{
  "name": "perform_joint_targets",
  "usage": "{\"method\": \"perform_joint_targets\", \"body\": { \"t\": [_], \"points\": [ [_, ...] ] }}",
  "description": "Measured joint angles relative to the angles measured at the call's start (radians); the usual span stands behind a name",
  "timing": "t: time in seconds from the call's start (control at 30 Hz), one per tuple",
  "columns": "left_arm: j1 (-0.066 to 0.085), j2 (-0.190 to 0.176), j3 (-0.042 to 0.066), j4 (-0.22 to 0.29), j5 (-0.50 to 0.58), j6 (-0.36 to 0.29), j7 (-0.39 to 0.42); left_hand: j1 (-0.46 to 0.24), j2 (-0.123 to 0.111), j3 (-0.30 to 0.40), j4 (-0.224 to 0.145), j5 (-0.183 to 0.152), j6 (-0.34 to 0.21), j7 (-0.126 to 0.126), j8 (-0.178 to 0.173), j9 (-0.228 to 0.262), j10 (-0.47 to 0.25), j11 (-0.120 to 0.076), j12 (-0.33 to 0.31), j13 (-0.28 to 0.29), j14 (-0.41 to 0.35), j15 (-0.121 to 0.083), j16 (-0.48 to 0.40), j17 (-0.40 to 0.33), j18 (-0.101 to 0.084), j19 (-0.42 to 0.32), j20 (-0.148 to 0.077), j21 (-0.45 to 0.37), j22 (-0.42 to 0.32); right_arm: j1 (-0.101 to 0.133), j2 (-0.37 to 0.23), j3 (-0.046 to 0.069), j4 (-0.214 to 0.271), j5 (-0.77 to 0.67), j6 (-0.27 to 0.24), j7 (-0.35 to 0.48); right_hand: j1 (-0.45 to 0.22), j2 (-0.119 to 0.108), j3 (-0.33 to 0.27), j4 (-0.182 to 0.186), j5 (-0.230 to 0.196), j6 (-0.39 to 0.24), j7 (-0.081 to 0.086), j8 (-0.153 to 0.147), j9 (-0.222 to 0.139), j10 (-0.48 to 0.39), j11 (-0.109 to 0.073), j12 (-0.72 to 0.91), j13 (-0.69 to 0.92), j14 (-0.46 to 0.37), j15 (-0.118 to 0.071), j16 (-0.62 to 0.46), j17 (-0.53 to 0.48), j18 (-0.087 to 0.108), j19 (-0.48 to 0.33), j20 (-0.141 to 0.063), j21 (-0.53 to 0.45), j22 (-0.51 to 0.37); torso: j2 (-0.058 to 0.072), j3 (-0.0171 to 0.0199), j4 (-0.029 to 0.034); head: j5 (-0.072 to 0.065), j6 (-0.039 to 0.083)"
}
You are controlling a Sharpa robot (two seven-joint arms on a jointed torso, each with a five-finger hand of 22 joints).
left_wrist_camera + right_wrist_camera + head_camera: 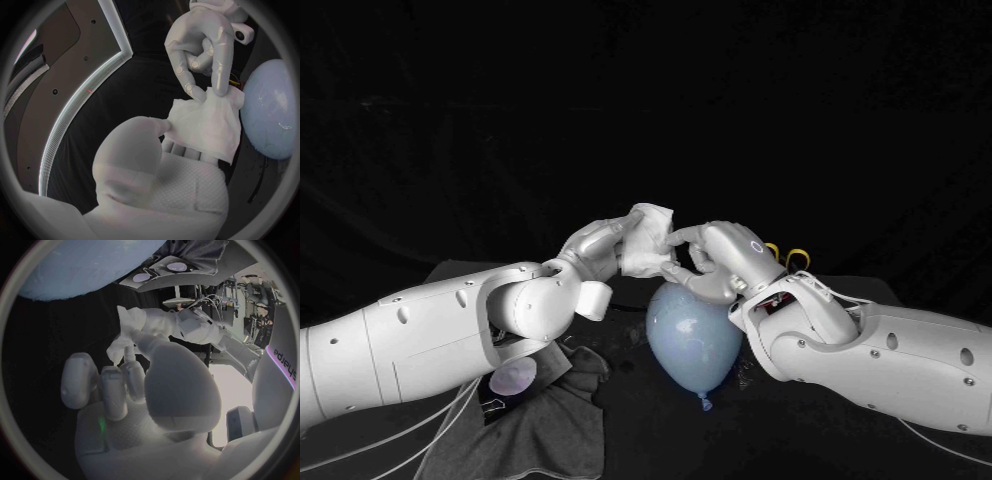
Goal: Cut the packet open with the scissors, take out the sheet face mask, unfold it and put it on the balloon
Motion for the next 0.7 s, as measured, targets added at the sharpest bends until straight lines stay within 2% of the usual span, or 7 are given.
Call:
{"method": "perform_joint_targets", "body": {
  "t": [0.07, 0.2, 0.3, 0.5, 0.7],
  "points": [
    [0.000, 0.000, 0.000, 0.001, 0.003, 0.000, -0.001, 0.000, 0.000, 0.000, 0.000, 0.000, 0.000, 0.000, 0.000, 0.000, 0.000, 0.000, 0.000, 0.000, 0.000, 0.000, 0.000, 0.000, 0.000, 0.000, 0.000, 0.000, 0.000, 0.000, 0.000, 0.000, 0.000, -0.001, 0.000, -0.001, -0.004, 0.018, 0.008, 0.000, -0.002, 0.010, -0.005, 0.003, 0.000, 0.000, 0.000, 0.002, 0.000, 0.000, 0.000, 0.000, 0.001, 0.000, 0.000, 0.000, 0.004, 0.000, 0.000, 0.0000, 0.0000, 0.000, 0.000],
    [0.000, 0.000, 0.000, 0.001, 0.007, 0.000, -0.001, 0.000, 0.000, 0.000, 0.000, 0.000, 0.000, 0.000, 0.000, 0.000, -0.004, -0.004, 0.000, 0.000, 0.000, 0.000, 0.000, 0.000, 0.000, 0.003, 0.004, -0.001, 0.000, 0.000, 0.001, 0.000, 0.001, -0.003, -0.003, 0.000, 0.010, 0.039, 0.024, -0.009, -0.006, 0.029, -0.014, 0.019, 0.001, -0.003, -0.004, 0.014, 0.000, 0.000, 0.000, -0.001, 0.001, 0.000, 0.007, -0.007, 0.012, 0.000, 0.000, 0.0001, 0.0000, 0.000, -0.001],
    [0.000, 0.000, 0.000, 0.001, 0.009, 0.000, -0.002, 0.000, 0.000, 0.000, 0.000, 0.000, 0.000, 0.000, 0.000, 0.000, -0.004, -0.004, 0.000, 0.000, 0.000, 0.000, 0.000, 0.000, 0.000, 0.003, 0.004, -0.003, 0.000, 0.000, 0.002, 0.000, 0.003, -0.003, -0.007, 0.002, 0.019, 0.053, 0.031, -0.016, -0.008, 0.038, -0.024, 0.034, 0.010, 0.000, -0.011, 0.022, 0.000, 0.002, -0.010, -0.001, 0.001, 0.000, 0.011, -0.011, 0.017, 0.000, 0.000, 0.0001, 0.0000, 0.000, -0.001],
    [0.001, 0.000, 0.001, 0.000, 0.012, 0.000, -0.002, 0.000, 0.000, 0.000, 0.000, 0.000, 0.000, 0.000, 0.004, 0.001, -0.004, -0.004, 0.000, 0.000, 0.000, 0.000, 0.000, 0.000, 0.000, 0.005, 0.002, 0.001, 0.000, -0.001, 0.001, -0.001, 0.007, -0.002, -0.017, 0.007, 0.020, 0.067, 0.035, -0.020, -0.010, 0.044, -0.030, 0.057, 0.035, 0.000, -0.018, 0.028, 0.000, 0.000, -0.016, -0.001, 0.000, 0.000, 0.016, -0.017, 0.023, 0.000, 0.000, 0.0001, 0.0000, -0.001, 0.000],
    [0.001, 0.000, 0.001, -0.003, 0.014, 0.001, -0.001, 0.000, 0.000, 0.000, 0.000, 0.000, 0.000, 0.000, 0.005, 0.001, -0.004, -0.004, 0.000, 0.000, 0.000, 0.000, 0.000, 0.000, 0.001, 0.007, 0.000, 0.001, 0.000, -0.001, -0.001, -0.001, 0.010, 0.001, -0.025, 0.012, 0.020, 0.067, 0.042, -0.027, -0.010, 0.047, -0.033, 0.076, 0.051, -0.003, -0.021, 0.032, -0.001, 0.003, -0.019, 0.000, 0.000, -0.001, 0.020, -0.020, 0.023, 0.000, 0.000, 0.0001, 0.0001, -0.001, 0.001]
  ]
}}
